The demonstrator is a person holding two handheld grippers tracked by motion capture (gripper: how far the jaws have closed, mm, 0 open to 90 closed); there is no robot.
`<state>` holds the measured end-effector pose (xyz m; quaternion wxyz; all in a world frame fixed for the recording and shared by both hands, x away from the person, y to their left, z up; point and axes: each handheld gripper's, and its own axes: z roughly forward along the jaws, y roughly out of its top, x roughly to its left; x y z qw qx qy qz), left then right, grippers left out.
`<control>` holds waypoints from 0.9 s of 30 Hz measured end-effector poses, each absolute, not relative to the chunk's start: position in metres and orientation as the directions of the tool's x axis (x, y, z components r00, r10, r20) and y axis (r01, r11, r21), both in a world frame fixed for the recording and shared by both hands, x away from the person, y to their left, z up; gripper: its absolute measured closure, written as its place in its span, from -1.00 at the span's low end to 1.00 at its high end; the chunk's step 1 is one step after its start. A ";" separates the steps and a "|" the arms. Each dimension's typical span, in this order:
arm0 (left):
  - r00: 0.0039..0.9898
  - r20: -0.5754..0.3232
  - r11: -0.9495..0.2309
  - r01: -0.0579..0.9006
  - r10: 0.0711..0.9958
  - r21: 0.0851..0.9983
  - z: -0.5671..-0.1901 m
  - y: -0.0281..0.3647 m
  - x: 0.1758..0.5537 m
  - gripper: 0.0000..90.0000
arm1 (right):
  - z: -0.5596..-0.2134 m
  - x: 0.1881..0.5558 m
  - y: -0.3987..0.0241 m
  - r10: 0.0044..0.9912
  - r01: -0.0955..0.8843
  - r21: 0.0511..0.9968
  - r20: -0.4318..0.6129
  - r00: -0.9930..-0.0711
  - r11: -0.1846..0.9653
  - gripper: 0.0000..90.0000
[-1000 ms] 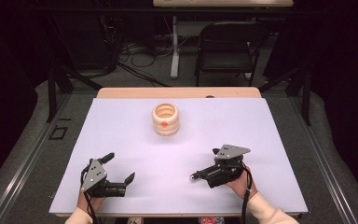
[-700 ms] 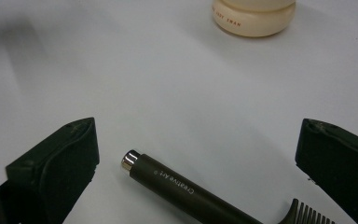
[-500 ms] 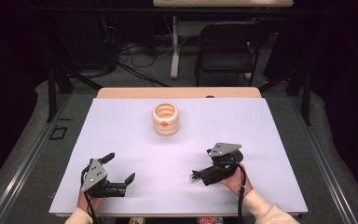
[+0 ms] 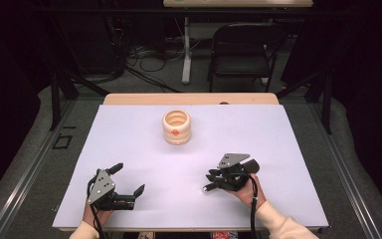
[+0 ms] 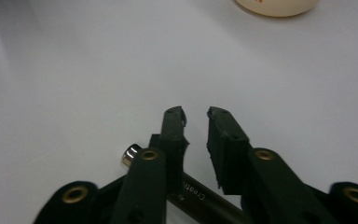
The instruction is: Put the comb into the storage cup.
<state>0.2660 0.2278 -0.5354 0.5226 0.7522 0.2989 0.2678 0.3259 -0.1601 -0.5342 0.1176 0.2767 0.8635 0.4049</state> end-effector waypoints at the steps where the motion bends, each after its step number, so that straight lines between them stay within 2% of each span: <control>1: 0.678 0.093 -0.278 0.170 0.729 0.945 -0.535 0.228 0.266 -1.00 | -0.535 0.326 -0.159 0.569 0.379 0.760 0.014 -0.822 0.528 0.78; 5: 0.677 0.093 -0.278 0.170 0.730 0.946 -0.535 0.228 0.266 -1.00 | -0.536 0.325 -0.154 0.560 0.371 0.739 -0.010 -0.829 0.563 0.99; 27: 0.675 0.095 -0.282 0.174 0.732 0.943 -0.536 0.229 0.266 -1.00 | -0.543 0.319 -0.141 0.522 0.362 0.676 -0.040 -0.852 0.642 1.00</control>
